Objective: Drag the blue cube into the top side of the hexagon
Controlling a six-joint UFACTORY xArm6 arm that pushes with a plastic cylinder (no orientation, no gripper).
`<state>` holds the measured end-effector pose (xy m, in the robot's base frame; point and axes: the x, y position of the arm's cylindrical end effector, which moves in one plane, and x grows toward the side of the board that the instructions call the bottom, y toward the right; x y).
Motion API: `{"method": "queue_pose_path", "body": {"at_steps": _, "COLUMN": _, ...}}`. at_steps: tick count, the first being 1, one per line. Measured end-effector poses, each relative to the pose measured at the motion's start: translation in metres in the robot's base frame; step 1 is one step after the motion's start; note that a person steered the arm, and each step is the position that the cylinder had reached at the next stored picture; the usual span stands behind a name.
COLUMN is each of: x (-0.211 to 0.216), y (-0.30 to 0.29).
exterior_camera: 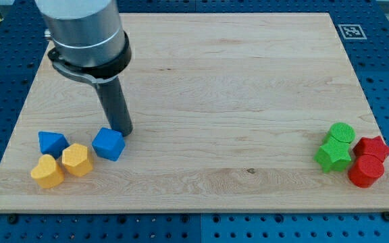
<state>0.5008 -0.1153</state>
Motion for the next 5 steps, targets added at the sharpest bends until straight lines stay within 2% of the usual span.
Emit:
{"method": "queue_pose_path", "body": {"at_steps": 1, "x": 0.01, "y": 0.016}}
{"method": "queue_pose_path", "body": {"at_steps": 3, "x": 0.027, "y": 0.012}}
{"method": "queue_pose_path", "body": {"at_steps": 5, "x": 0.027, "y": -0.029}}
